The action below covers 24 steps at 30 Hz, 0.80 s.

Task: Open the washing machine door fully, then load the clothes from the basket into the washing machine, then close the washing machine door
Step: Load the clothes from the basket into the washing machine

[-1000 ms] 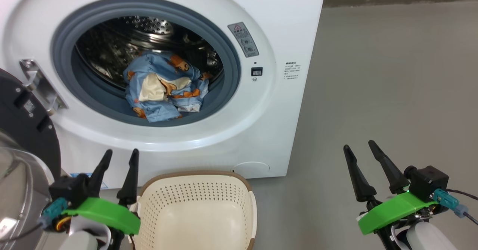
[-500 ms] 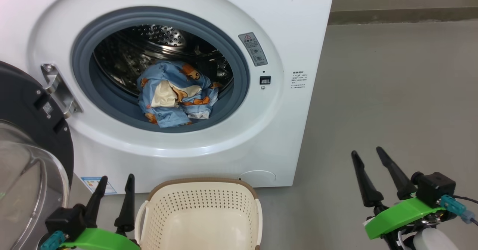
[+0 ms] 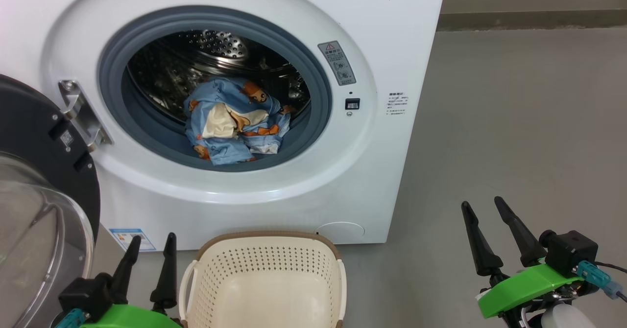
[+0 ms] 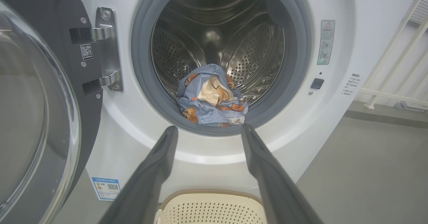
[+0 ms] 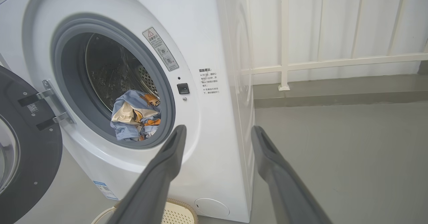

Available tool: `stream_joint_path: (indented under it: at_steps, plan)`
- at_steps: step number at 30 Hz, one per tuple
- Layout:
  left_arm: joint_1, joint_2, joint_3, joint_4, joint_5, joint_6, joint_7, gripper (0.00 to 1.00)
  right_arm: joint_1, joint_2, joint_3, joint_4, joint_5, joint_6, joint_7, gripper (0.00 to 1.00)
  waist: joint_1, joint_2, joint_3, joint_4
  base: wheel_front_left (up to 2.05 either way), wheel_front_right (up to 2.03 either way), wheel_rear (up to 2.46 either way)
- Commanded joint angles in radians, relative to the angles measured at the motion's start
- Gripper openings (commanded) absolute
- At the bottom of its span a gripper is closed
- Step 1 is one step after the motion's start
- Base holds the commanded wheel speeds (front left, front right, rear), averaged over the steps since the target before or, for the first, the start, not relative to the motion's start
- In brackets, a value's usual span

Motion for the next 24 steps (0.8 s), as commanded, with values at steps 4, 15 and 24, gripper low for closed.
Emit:
stream_joint_path:
  at_steps: [4,15,24]
  plan:
    - [-0.033,0.02,0.036,-0.038,-0.004,0.001,-0.01,1.0,-0.019,-0.004,0.01,-0.029,-0.01,0.004,-0.008,1.0,-0.0001,0.0,0.01,-0.003,0.0,0.0,0.0]
    - [-0.135,0.032,0.012,-0.027,-0.026,-0.021,0.02,1.0,-0.067,0.009,-0.01,-0.064,-0.04,0.004,-0.008,1.0,-0.0001,0.0,0.121,-0.011,0.0,0.0,0.0]
    - [-0.288,0.04,-0.019,0.053,-0.049,-0.038,0.034,1.0,-0.124,0.031,-0.029,-0.08,-0.075,0.004,-0.008,1.0,-0.0001,0.0,0.227,-0.003,0.0,0.0,0.0]
